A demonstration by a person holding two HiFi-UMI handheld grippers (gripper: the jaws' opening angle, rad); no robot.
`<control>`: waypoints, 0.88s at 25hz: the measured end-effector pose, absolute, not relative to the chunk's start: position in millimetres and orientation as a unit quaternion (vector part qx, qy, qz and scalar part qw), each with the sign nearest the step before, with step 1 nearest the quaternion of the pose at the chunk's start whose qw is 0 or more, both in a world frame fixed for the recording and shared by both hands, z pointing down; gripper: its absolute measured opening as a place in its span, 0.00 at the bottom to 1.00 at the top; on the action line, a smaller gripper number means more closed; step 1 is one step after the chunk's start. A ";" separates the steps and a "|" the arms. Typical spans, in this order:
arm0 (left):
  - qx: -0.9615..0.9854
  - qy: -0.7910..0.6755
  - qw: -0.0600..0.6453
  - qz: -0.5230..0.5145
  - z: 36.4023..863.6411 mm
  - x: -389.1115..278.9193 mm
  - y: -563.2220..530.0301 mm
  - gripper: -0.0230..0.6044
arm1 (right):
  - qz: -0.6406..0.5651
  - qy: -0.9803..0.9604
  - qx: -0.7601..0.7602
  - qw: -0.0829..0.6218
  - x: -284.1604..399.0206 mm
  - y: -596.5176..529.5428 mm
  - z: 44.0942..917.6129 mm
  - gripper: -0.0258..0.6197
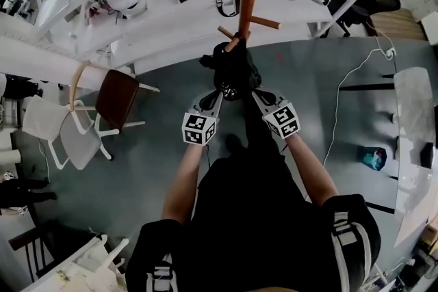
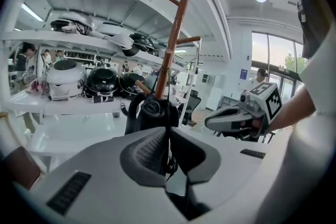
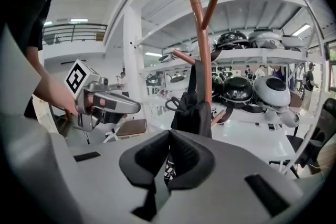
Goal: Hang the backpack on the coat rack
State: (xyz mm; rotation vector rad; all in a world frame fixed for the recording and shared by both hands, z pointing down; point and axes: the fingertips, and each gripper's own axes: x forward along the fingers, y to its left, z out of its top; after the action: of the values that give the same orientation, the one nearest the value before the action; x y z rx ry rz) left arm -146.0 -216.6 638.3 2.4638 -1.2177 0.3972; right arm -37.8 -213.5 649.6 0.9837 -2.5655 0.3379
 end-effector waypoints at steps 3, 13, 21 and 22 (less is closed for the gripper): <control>0.868 -0.439 0.183 0.144 633.4 -155.2 -197.5 0.09 | 0.111 -0.913 0.356 0.165 -33.7 -201.3 631.2 0.06; 0.869 -0.439 0.177 0.147 630.5 -171.2 -163.3 0.08 | 0.082 -0.917 0.351 0.172 -40.9 -171.7 616.7 0.06; 0.884 -0.413 0.162 0.150 626.2 -161.9 -164.3 0.07 | 0.083 -0.914 0.357 0.174 -48.0 -168.9 618.4 0.06; 0.884 -0.412 0.164 0.149 626.3 -161.0 -164.1 0.07 | 0.100 -0.911 0.363 0.167 -45.7 -170.4 620.8 0.06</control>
State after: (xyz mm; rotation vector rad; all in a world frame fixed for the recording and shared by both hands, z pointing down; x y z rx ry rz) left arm -161.0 -164.1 626.3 2.5209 -1.1738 0.4243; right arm -45.7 -170.4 620.8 1.0324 -2.5941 0.2853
